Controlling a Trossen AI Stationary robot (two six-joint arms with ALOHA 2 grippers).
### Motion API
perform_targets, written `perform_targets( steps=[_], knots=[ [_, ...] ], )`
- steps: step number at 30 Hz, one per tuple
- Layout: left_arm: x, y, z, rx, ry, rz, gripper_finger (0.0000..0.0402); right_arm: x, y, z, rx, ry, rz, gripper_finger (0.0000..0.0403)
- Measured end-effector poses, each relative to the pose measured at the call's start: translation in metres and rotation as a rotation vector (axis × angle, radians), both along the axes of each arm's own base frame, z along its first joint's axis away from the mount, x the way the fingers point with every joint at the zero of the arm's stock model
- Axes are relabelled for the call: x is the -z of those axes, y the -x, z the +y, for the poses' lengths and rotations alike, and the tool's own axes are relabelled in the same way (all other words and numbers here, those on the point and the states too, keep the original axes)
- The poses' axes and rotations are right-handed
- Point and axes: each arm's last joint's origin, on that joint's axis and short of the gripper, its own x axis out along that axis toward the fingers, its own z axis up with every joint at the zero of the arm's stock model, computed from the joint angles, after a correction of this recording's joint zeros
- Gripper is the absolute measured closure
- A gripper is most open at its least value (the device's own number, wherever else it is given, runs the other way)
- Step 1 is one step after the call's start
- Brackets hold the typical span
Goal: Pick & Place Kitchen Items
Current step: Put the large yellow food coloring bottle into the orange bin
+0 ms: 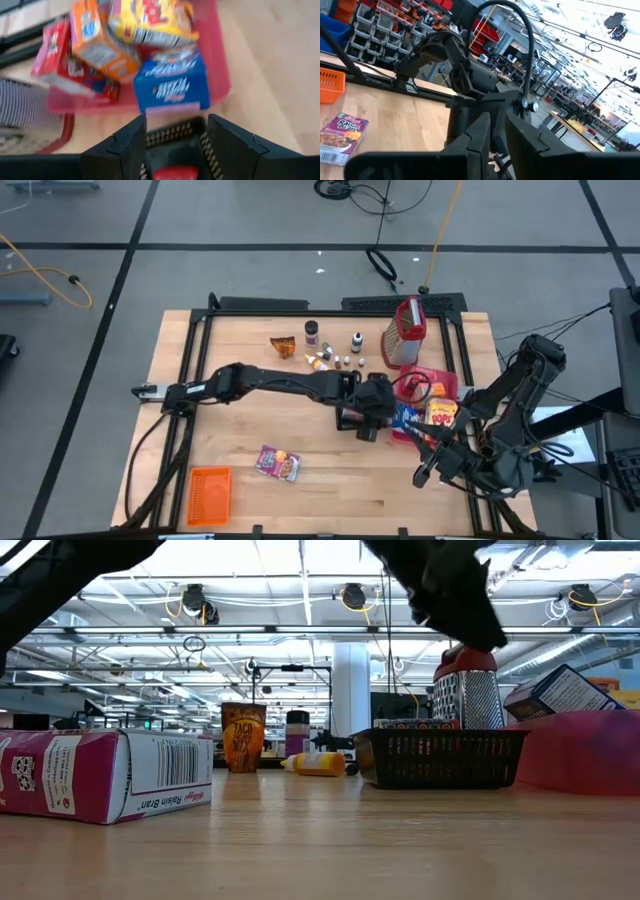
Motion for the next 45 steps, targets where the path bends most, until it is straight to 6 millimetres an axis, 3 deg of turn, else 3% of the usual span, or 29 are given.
perform_targets(
  steps=[10, 15, 20, 27, 35, 45],
  knots=[
    [0.021, 0.01, 0.019, -0.05, 0.002, 0.141, 0.0188, 0.001, 0.0, 0.0, 0.0, -0.001, -0.001, 0.0348],
    [0.018, 0.022, 0.032, -0.083, 0.008, 0.154, 0.0188, 0.003, 0.0, 0.0, 0.0, 0.0, 0.0, 0.0348],
    [0.001, 0.051, 0.048, -0.127, 0.025, 0.107, 0.0188, 0.005, 0.0, 0.0, 0.0, 0.016, 0.01, 0.0348],
    [-0.002, 0.115, 0.075, -0.237, 0.07, -0.031, 0.0188, 0.018, -0.003, -0.002, 0.012, 0.013, 0.008, 0.0348],
    [0.023, 0.182, 0.099, -0.412, -0.026, -0.062, 0.0188, 0.046, -0.014, -0.017, 0.079, -0.002, -0.001, 0.0348],
    [0.059, 0.21, 0.141, -0.369, -0.066, -0.04, 0.0188, 0.066, -0.028, -0.037, 0.103, -0.026, -0.025, 0.0348]
  ],
)
